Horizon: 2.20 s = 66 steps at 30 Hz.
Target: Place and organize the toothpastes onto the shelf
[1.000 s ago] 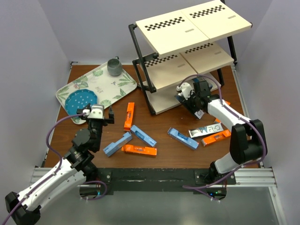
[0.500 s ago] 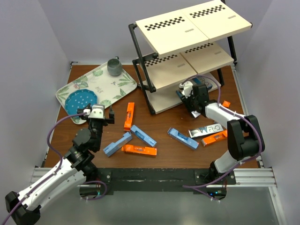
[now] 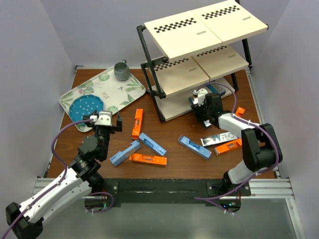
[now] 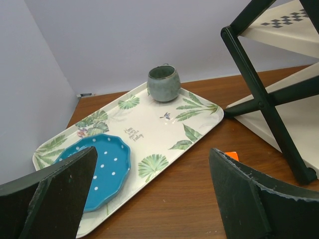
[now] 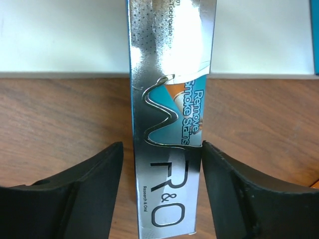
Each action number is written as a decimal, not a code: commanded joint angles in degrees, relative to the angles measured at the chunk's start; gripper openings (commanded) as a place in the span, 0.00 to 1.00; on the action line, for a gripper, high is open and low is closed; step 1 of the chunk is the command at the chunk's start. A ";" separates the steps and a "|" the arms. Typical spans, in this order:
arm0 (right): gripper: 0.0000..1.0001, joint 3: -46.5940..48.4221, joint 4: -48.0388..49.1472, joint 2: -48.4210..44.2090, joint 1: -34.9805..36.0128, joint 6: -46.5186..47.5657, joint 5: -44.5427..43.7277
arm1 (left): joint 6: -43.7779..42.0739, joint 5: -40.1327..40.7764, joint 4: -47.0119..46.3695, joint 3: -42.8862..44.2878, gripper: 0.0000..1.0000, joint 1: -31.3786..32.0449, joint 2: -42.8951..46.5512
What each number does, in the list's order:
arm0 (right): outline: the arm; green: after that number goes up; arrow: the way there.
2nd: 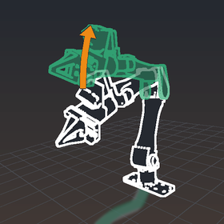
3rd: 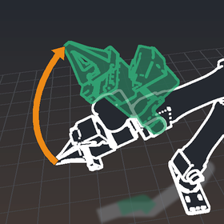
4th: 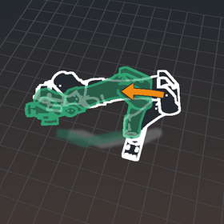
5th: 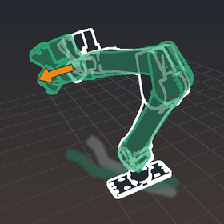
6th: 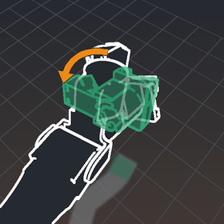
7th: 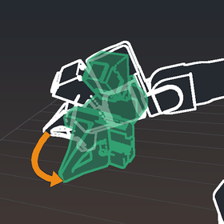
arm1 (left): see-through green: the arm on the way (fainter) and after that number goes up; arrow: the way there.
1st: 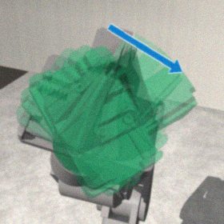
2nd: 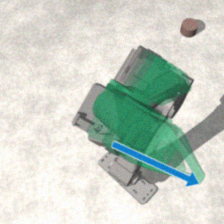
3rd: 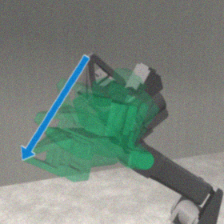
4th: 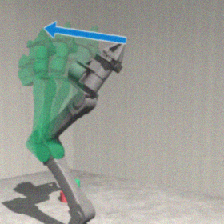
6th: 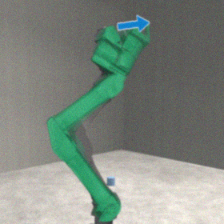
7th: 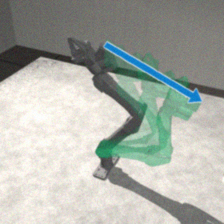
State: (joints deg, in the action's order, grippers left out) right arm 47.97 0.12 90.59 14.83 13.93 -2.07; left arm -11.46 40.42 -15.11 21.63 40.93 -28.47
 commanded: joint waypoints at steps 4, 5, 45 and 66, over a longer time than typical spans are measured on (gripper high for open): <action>0.76 -5.06 6.55 -6.29 -2.08 -4.18 3.73 | 1.36 -0.87 -1.23 0.78 0.99 -0.23 -0.36; 0.78 -5.77 6.73 -7.87 -2.26 -4.35 4.17 | 1.53 -0.87 -1.15 0.70 0.99 -0.23 -0.45; 0.43 -9.39 9.10 -12.72 -8.50 -1.72 13.23 | 1.62 -1.49 -1.32 0.70 0.99 -0.23 -2.29; 0.54 -1.03 19.39 -0.15 -8.50 -5.85 14.55 | 1.18 -1.49 -1.76 0.43 0.99 -0.23 -3.79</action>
State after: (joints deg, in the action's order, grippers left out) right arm 43.53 13.80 90.85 6.42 9.93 10.63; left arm -11.07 39.20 -14.94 21.63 40.93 -32.14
